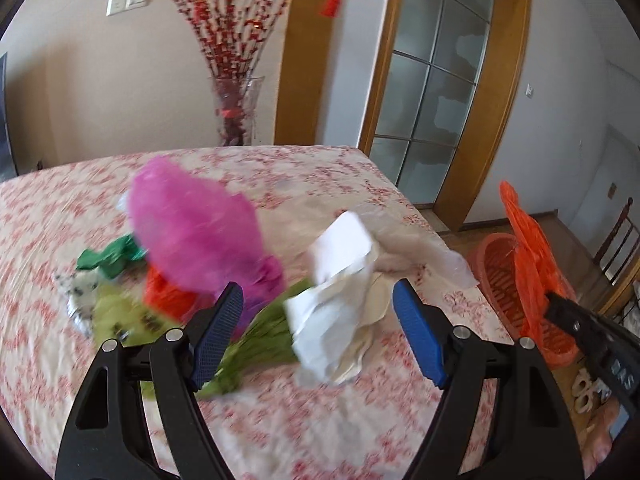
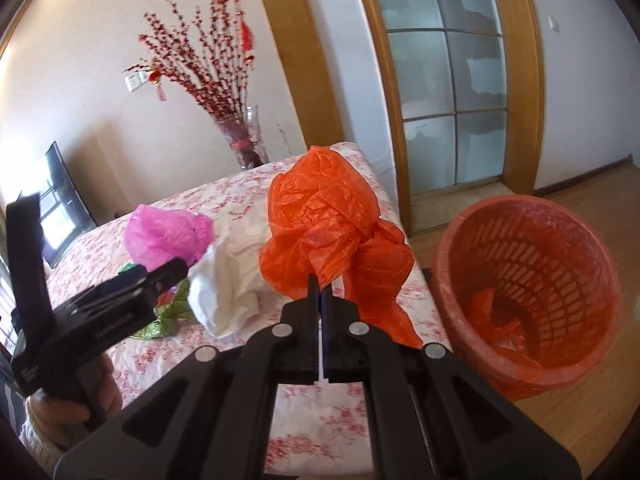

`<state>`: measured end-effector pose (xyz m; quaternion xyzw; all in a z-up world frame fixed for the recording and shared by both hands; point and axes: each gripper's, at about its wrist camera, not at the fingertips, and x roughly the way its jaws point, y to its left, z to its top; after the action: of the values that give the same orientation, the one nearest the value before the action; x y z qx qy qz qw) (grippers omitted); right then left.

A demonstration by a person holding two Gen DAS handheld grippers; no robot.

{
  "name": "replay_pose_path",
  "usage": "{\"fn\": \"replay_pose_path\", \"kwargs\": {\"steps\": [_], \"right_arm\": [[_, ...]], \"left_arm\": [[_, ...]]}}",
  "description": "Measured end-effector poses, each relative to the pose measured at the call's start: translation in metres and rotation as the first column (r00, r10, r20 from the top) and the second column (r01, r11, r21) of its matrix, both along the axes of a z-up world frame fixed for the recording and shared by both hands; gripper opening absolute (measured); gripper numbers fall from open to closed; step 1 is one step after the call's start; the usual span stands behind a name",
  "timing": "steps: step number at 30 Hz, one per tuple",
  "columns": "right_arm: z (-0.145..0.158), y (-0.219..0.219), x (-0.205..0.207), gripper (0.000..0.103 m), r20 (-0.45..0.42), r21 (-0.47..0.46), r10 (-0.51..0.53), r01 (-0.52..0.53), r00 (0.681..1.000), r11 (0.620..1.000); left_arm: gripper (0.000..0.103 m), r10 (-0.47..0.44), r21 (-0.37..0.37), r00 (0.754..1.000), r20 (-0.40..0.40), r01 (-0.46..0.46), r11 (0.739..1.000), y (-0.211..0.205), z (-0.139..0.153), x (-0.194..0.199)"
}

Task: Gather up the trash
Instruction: 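Grasp the red-orange wrapper with the right gripper while the left gripper grasps the white tissue, then carry both items over the wastebasket and open both grippers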

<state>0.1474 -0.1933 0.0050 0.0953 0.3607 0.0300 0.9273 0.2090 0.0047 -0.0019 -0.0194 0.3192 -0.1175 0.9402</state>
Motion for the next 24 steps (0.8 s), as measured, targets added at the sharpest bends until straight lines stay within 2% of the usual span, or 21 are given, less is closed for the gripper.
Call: {"fn": "replay_pose_path", "kwargs": {"steps": [5,8,10,11,13,16,24], "right_arm": [[-0.008,-0.019,0.000,0.003,-0.030,0.024,-0.030,0.030,0.999,0.999],[-0.011,-0.025,-0.001,0.003,-0.036,0.029,-0.038,0.039,0.999,0.999],[-0.012,-0.028,-0.002,0.003,-0.038,0.034,-0.042,0.043,0.998,0.999],[-0.012,-0.030,-0.002,0.003,-0.039,0.036,-0.044,0.045,0.998,0.998],[-0.012,-0.032,-0.003,0.003,-0.039,0.037,-0.049,0.050,0.998,0.998],[-0.012,-0.036,-0.004,0.003,-0.038,0.040,-0.057,0.058,0.998,0.997],[-0.009,-0.044,-0.008,0.003,-0.024,0.049,-0.074,0.075,0.997,0.996]], "left_arm": [[0.071,0.008,0.100,1.000,-0.008,-0.007,0.995,-0.028,-0.005,0.023],[0.059,0.012,0.150,0.999,-0.035,-0.007,0.989,-0.038,-0.013,0.037],[0.042,0.008,0.160,0.998,-0.055,0.001,0.987,-0.041,-0.017,0.040],[0.038,0.002,0.154,0.998,-0.067,0.009,0.988,-0.041,-0.018,0.041],[0.022,-0.011,0.135,0.997,-0.075,0.021,0.991,-0.040,-0.018,0.039],[0.017,-0.036,0.087,0.997,-0.075,0.042,0.995,-0.037,-0.014,0.037],[0.016,-0.074,-0.024,0.996,-0.051,0.073,0.997,-0.028,0.006,0.029]]}}
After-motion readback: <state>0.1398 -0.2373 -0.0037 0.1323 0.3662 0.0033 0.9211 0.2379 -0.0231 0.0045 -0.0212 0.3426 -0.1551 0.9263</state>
